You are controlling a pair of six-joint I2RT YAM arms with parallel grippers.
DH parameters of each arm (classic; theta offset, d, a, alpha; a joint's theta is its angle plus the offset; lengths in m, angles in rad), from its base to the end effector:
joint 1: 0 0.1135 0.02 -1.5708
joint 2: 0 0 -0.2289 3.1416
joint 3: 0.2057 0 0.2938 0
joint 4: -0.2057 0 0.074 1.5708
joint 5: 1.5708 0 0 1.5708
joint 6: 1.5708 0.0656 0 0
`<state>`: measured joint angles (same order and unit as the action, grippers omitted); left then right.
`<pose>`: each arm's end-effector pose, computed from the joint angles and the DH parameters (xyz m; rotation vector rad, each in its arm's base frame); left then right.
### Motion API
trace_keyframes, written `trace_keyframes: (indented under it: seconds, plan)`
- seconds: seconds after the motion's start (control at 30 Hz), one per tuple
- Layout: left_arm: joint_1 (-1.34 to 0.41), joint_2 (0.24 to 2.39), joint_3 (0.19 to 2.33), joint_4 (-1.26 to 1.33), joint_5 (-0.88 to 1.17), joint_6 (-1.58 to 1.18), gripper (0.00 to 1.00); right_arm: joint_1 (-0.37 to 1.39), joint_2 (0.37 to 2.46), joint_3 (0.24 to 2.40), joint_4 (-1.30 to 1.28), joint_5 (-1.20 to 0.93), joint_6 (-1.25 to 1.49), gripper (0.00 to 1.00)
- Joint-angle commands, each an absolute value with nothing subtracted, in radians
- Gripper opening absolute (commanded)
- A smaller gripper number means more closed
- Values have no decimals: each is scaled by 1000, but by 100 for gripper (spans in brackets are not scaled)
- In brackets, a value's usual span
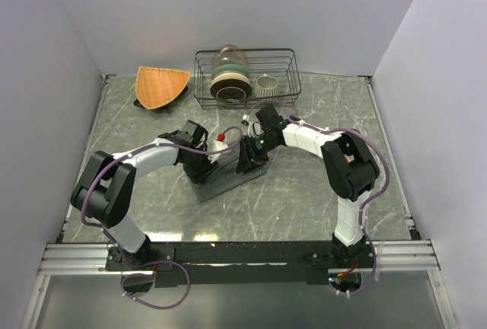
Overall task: Fold the napkin into a case and place the utensils inside
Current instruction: Smooth out the 2/3-rectangle-folded napkin at the center of the board.
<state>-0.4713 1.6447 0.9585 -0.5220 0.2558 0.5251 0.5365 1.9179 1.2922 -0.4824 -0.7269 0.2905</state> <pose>0.3009 -0.1720 0.0774 1.3728 2.3878 -0.3404 0.3396 0.2527 0.0989 -0.5837 2.7073 1.2219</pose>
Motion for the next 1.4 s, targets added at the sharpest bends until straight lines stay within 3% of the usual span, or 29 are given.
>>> trace_keyframes:
  seconds: [0.0,0.03,0.07,0.13,0.33,0.6,1.37]
  plan:
    - [-469,1628,904,-483,216,525,51,543,1945,1261,-410,-667,353,44]
    - [-469,1617,900,-482,222,528,52,543,1954,1249,-407,-663,359,43]
    - [-474,1606,896,-483,239,531,60,543,1960,1243,-405,-658,364,43]
    - [-476,1583,894,-488,251,538,62,543,1979,1238,-405,-649,370,43]
    - [-503,1592,890,-491,239,534,61,543,2002,1238,-402,-635,373,41]
    - [-520,1611,858,-414,111,495,53,543,2008,1229,-423,-598,345,39]
    - [-454,1618,951,-387,44,535,52,543,1999,1209,-420,-568,313,40]
